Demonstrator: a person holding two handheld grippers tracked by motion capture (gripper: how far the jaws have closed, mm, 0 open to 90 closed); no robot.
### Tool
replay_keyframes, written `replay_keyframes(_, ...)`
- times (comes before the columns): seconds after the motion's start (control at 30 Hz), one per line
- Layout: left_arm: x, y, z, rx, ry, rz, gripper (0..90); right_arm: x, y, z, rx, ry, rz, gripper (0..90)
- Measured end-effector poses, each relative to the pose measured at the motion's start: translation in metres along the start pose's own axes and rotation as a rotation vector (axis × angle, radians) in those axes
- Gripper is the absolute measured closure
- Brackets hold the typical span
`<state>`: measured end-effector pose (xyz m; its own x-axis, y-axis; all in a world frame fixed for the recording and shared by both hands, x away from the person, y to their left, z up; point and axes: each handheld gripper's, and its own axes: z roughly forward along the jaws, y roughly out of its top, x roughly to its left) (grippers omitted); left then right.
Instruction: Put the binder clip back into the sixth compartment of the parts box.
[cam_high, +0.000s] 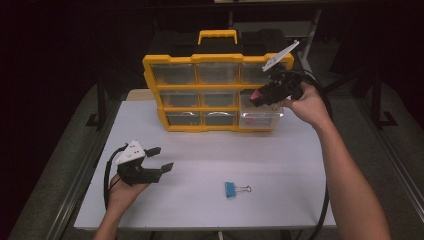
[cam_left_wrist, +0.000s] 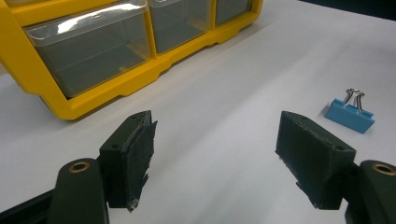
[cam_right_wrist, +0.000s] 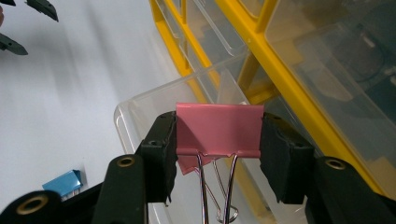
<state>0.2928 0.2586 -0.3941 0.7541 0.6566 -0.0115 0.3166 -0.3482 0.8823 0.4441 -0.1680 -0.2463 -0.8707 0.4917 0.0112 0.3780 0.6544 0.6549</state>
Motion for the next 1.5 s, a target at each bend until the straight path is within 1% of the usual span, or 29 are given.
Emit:
replay_keyframes(0.03, 0.000, 0.000, 0.000, -0.001, 0.001, 0.002, 27.8, 0.000, 0.000, 0.001, 0.001, 0.002, 0.005, 47.9)
replay_keyframes(0.13, 0.000, 0.000, -0.001, 0.004, 0.002, 0.001, 27.8, -0.001, -0.002, 0.002, 0.004, -0.002, -0.004, 46.8)
replay_keyframes(0.2, 0.000, 0.000, -0.001, 0.002, 0.001, 0.002, 27.8, -0.001, -0.002, 0.000, -0.005, 0.002, 0.012, 46.6)
replay_keyframes(0.33, 0.000, 0.000, 0.000, -0.002, 0.001, 0.000, 27.8, 0.000, -0.003, -0.003, -0.017, 0.007, 0.007, 46.7)
replay_keyframes(0.43, 0.000, 0.000, -0.001, 0.006, 0.003, 0.000, 27.8, 0.003, -0.003, -0.006, -0.021, 0.014, 0.011, 46.5)
replay_keyframes(0.6, 0.000, 0.000, -0.001, 0.004, 0.001, -0.001, 27.8, 0.008, -0.006, -0.012, -0.040, 0.027, -0.003, 46.0)
replay_keyframes(0.67, 0.000, 0.000, 0.000, -0.002, 0.002, 0.002, 27.8, 0.010, -0.007, -0.015, -0.058, 0.036, -0.015, 45.8)
replay_keyframes(0.73, 0.000, 0.000, 0.000, -0.002, 0.002, 0.001, 27.8, 0.014, -0.007, -0.018, -0.066, 0.044, -0.014, 45.8)
replay_keyframes(0.97, 0.000, 0.000, 0.000, 0.002, 0.002, 0.003, 27.8, 0.030, -0.008, -0.022, -0.083, 0.066, -0.056, 45.4)
replay_keyframes(1.07, 0.000, 0.000, 0.001, -0.006, 0.002, -0.001, 27.8, 0.036, -0.009, -0.024, -0.092, 0.080, -0.073, 45.3)
replay_keyframes(1.1, 0.000, 0.000, 0.000, -0.007, 0.002, 0.001, 27.8, 0.039, -0.010, -0.024, -0.093, 0.090, -0.071, 45.2)
replay_keyframes(1.17, 0.000, 0.000, -0.001, 0.003, 0.005, 0.004, 27.8, 0.044, -0.013, -0.023, -0.095, 0.099, -0.081, 44.9)
replay_keyframes(1.27, 0.001, 0.000, -0.001, 0.003, 0.004, 0.008, 27.8, 0.050, -0.017, -0.019, -0.089, 0.109, -0.090, 44.2)
replay_keyframes(1.4, 0.000, 0.000, 0.000, 0.002, 0.003, 0.002, 27.8, 0.060, -0.024, -0.014, -0.084, 0.122, -0.106, 43.7)
replay_keyframes(1.5, -0.001, 0.000, 0.000, -0.009, 0.002, -0.005, 27.8, 0.067, -0.030, -0.008, -0.075, 0.125, -0.124, 43.1)
